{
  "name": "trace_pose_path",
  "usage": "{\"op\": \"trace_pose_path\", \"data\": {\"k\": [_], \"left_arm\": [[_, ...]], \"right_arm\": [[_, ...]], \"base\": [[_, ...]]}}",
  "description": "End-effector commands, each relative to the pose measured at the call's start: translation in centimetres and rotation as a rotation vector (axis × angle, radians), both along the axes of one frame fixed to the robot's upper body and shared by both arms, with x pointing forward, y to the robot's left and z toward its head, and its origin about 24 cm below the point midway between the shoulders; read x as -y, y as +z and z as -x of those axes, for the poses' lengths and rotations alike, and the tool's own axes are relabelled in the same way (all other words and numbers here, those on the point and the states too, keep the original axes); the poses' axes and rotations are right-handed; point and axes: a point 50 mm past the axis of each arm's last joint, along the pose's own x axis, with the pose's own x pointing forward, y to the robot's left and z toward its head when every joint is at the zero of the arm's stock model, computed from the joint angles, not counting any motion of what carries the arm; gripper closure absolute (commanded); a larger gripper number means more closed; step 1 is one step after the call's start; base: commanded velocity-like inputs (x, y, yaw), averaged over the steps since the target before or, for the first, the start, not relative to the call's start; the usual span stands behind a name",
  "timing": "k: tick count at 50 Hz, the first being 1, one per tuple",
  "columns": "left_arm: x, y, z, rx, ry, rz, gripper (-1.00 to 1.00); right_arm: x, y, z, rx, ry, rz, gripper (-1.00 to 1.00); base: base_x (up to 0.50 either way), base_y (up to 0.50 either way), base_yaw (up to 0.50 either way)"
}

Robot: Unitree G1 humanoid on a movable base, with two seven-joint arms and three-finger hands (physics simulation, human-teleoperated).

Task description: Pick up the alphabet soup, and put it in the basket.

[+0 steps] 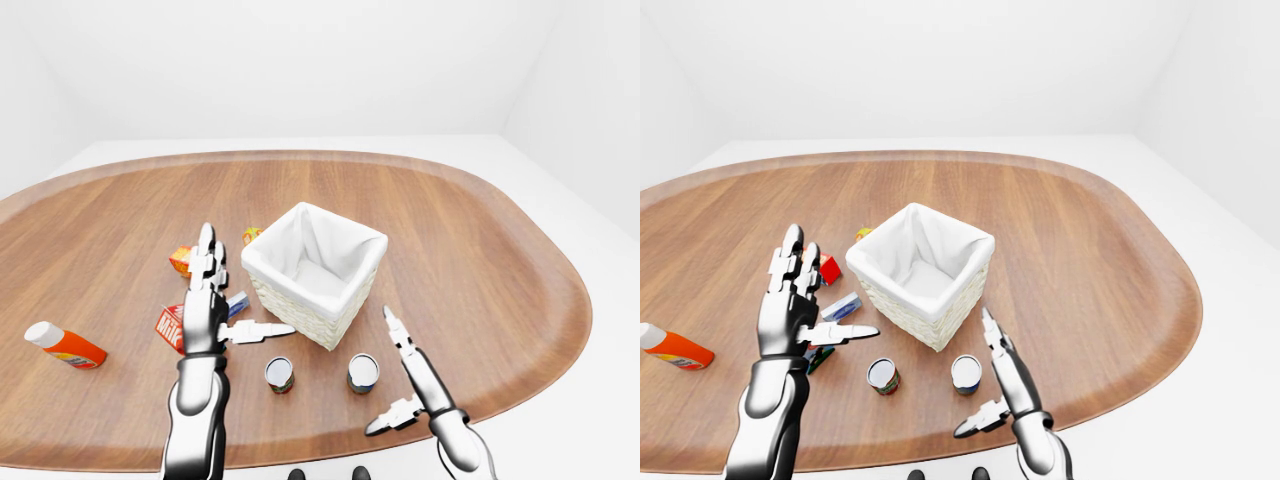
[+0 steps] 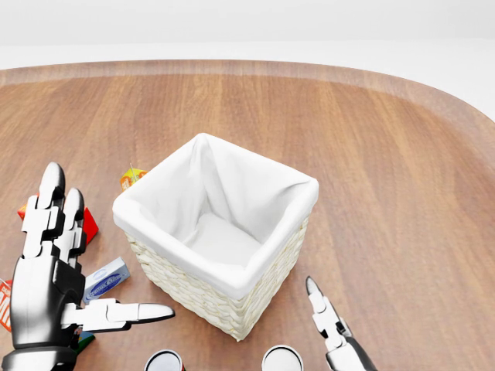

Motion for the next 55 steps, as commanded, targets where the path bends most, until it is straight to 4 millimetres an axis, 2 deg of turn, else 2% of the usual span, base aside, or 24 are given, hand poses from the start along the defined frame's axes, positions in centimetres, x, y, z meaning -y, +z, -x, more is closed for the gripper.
{"op": "trace_pose_path", "data": {"k": [1, 8, 19, 55], "left_arm": [[0.0, -0.1, -0.1, -0.005, -0.001, 0.000, -1.00], [0.0, -0.1, -0.1, -0.004, -0.001, 0.000, -1.00], [0.0, -0.2, -0.1, -0.009, -0.001, 0.000, -1.00], [0.1, -0.4, -0.1, -0.018, -0.006, -0.004, -1.00]], "right_arm": [[-0.2, -1.1, -0.3, -0.021, -0.005, 0.047, -1.00], [-0.4, -1.4, -0.5, -0.022, -0.008, 0.070, -1.00], [-0.6, -3.0, -0.7, -0.078, 0.012, 0.101, -1.00], [-1.2, -4.8, -1.7, -0.156, 0.048, 0.100, -1.00]], "base": [[0.00, 0.00, 0.00], [0.00, 0.00, 0.00], [0.00, 0.00, 0.00], [0.00, 0.00, 0.00]]}}
